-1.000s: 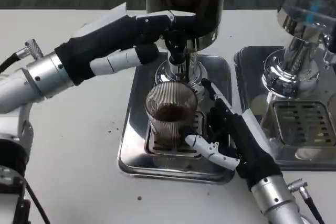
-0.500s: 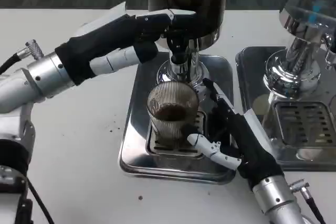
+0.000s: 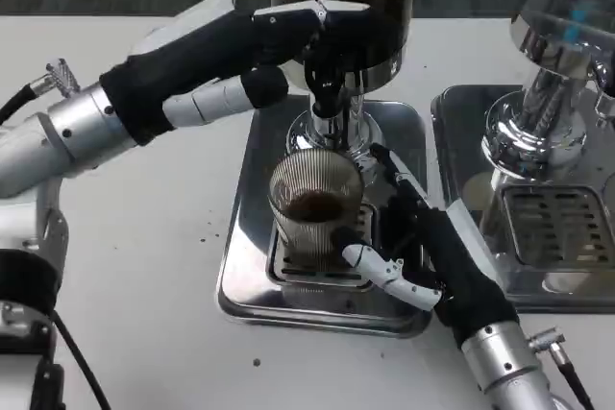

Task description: Grasp the cup under the faucet to collect the drink, then remove the cup.

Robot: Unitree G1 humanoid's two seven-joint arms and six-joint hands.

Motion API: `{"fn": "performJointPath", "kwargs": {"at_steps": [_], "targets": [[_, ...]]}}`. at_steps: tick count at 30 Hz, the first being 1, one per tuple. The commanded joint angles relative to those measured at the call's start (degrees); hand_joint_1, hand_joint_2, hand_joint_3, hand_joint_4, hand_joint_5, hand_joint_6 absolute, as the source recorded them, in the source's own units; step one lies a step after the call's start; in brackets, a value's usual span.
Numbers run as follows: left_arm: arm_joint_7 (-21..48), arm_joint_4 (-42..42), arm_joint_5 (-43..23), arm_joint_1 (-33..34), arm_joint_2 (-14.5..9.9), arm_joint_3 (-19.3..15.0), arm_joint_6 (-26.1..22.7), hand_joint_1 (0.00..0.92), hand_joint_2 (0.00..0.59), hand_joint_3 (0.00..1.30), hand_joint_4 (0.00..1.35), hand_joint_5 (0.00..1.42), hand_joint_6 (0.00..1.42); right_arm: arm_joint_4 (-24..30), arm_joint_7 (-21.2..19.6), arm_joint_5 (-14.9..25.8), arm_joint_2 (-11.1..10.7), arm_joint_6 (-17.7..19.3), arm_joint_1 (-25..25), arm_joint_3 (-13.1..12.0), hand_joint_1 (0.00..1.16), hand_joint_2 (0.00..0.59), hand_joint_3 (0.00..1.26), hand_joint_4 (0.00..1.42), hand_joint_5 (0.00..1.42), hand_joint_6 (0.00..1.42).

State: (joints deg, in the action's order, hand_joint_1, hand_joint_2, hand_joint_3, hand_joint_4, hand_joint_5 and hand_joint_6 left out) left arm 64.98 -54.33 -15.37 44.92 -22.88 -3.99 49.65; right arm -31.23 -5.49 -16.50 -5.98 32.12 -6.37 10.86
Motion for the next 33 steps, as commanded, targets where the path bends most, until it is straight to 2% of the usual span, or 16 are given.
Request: {"fn": "performJointPath", "kwargs": {"at_steps": [1,20,26,33], "targets": [[0.64,1.62,-1.58,-0.67,0.01,-1.03,-0.71,0.000,0.073,0.23,0.14,0.15,0.10,-0.83,-0.62,0.15,0.25,1.03,0.07,-0.26,0.52,0.246,0.05,0.00,0.03,0.10],[1.81,6.84,-5.22,-1.52,0.09,-2.75,-2.84,0.000,0.078,0.23,0.15,0.15,0.13,-0.51,-1.01,-0.03,0.31,1.59,0.18,-0.71,0.52,0.246,0.06,0.00,0.03,0.10],[1.75,8.90,-7.36,-2.94,-0.73,-4.30,-3.85,0.000,0.078,0.24,0.17,0.17,0.15,-0.20,-1.28,-0.23,0.14,1.71,0.36,-0.77,0.52,0.246,0.06,0.00,0.03,0.10],[0.88,10.64,-8.89,-7.07,-3.13,-7.77,-4.84,0.000,0.083,0.25,0.19,0.18,0.16,0.59,-1.50,-0.63,-0.25,1.70,0.97,-0.74,0.53,0.225,0.04,0.00,0.03,0.10]]}}
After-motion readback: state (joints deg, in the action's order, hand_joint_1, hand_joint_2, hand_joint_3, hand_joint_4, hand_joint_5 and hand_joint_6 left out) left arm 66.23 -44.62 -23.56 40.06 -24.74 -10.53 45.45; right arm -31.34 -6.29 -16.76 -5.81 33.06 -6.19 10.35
